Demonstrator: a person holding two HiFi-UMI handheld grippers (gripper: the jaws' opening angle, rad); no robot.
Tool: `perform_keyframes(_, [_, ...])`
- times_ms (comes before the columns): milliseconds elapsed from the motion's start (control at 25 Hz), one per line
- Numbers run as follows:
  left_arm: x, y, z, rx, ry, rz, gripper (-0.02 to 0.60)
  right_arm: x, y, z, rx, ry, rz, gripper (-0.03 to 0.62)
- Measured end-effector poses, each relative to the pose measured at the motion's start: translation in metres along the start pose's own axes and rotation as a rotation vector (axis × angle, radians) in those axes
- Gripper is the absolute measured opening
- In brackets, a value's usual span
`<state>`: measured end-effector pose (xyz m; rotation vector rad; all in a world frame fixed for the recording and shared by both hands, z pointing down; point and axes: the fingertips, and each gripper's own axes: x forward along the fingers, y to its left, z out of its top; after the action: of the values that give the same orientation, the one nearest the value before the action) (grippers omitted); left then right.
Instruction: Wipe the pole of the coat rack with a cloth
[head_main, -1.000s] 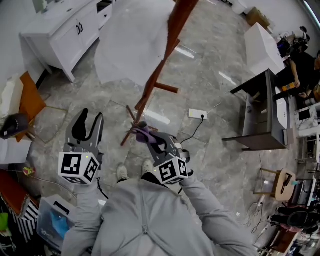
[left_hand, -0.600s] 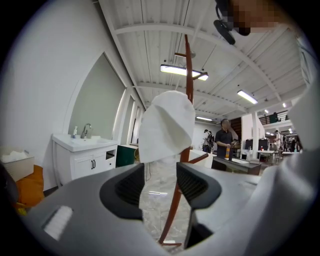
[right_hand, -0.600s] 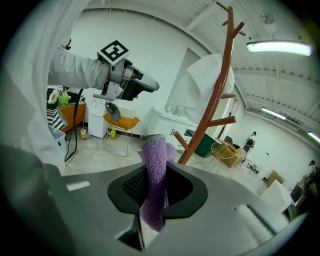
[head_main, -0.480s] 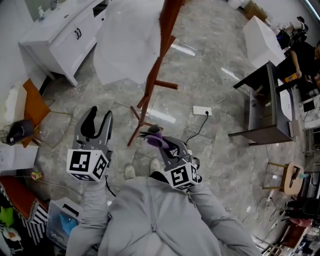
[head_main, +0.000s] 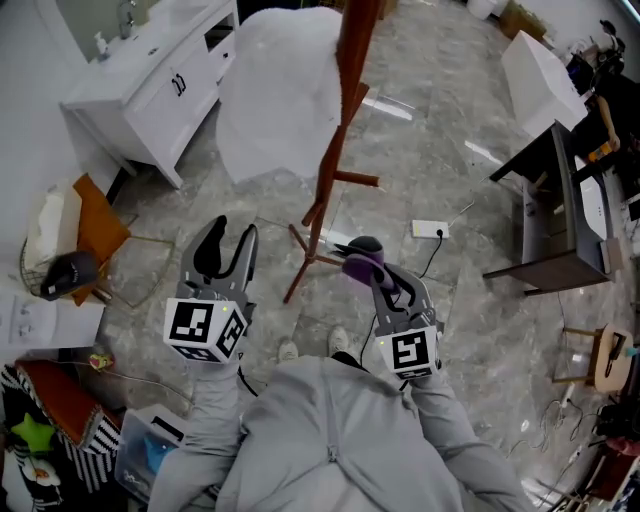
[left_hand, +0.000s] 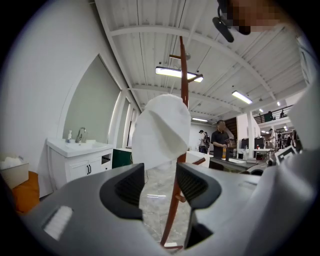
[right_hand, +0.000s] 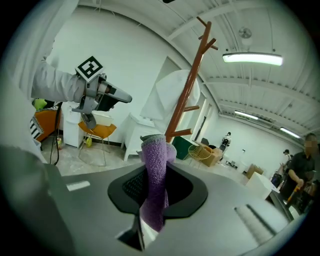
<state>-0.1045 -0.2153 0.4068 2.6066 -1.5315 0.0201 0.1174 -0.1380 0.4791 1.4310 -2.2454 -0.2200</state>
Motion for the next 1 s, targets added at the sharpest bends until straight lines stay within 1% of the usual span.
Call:
perform_keyframes(320, [0.001,0.002,0.013,0.017,-0.024,-0.002,0.215,-0.009,-0.057,0.029,0.021,-0.077,-0.153,0.052])
perform_keyframes(640, [0.001,0.005,0.022,0.029,-0.039,-0.006,0.215,-0.015,-0.108,0.047,0.112,-0.145,-0.299,0.052])
perform_keyframes(760, [0.003,0.001,0.022,0.027,-0.043,-0.011,0.215,-0.019,-0.124,0.055,0.15,-0.178,-0.342,0.052])
perform_keyframes(1000, [0.006,-0.006,0.023,0.027,-0.045,-0.021,0.215,-0.022,-0.142,0.071,0.184,-0.231,-0.405,0.052])
